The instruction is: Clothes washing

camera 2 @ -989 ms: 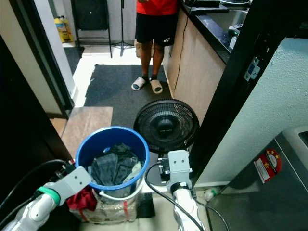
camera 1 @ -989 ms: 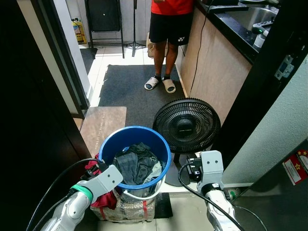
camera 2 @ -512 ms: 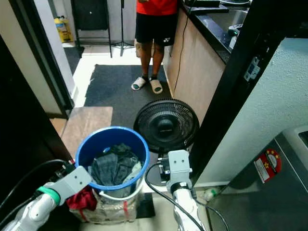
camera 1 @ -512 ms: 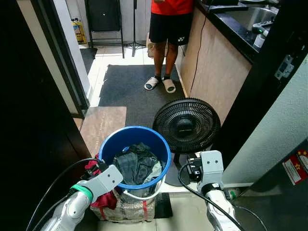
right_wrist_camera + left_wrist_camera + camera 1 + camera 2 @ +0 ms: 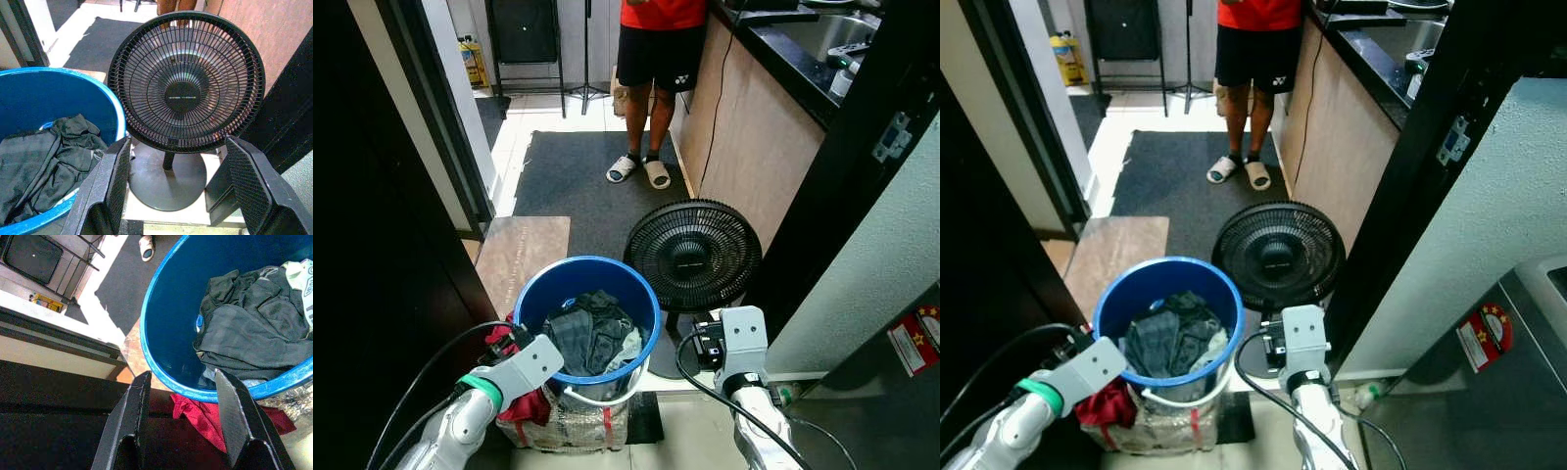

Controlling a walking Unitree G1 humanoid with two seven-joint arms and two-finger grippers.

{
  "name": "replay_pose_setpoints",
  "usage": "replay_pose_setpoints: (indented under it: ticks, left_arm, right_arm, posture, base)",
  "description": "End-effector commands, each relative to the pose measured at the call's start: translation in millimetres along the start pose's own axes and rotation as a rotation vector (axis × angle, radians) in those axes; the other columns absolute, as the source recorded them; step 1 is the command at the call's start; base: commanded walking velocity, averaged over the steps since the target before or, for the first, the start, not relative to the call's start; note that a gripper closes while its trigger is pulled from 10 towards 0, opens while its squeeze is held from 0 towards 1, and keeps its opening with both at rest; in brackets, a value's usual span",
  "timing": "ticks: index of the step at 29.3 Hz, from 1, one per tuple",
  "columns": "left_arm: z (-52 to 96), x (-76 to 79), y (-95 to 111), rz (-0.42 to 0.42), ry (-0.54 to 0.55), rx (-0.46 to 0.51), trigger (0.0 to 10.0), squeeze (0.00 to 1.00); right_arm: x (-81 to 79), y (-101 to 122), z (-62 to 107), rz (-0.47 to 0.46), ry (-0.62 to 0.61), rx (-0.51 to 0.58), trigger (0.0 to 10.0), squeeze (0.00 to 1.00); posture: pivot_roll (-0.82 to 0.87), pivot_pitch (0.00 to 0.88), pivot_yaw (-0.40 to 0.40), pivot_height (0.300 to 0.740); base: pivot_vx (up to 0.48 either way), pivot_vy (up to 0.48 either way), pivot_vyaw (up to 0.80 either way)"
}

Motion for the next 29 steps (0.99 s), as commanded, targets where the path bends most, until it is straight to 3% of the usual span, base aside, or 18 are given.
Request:
replay_pose_setpoints:
  ticks: [1, 29]
  left_arm:
    - [1.6, 3.5, -2.6, 0.001, -0.018, -0.010, 10.0, 0.00]
    - [3.7, 4.1, -2.7, 0.001, -0.018, -0.008, 10.0, 0.00]
  right_arm:
    - [0.8, -5.5, 2.7, 0.006, 0.000, -0.024, 10.0, 0.00]
    - [-1.9, -6.2, 2.9, 0.005, 0.009, -0.028, 10.0, 0.00]
  posture:
    - [0.00, 0.063, 0.056, 0.740]
    - [0.00, 0.067, 0.053, 0.740]
  base:
    - [0.000, 0.000, 0.00]
    - [0.000, 0.000, 0.00]
Point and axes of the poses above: a point about 5 cm out from each wrist's last joint towards the gripper, its own z axis pointing back from the gripper into the wrist, its own y axis along the axis of the wrist's last joint, x = y × z, the point moved 3 cm from there along -z, pointing out of the wrist towards the gripper, and after that the axes turned 6 degrees about -z, right-handed, at the moved point
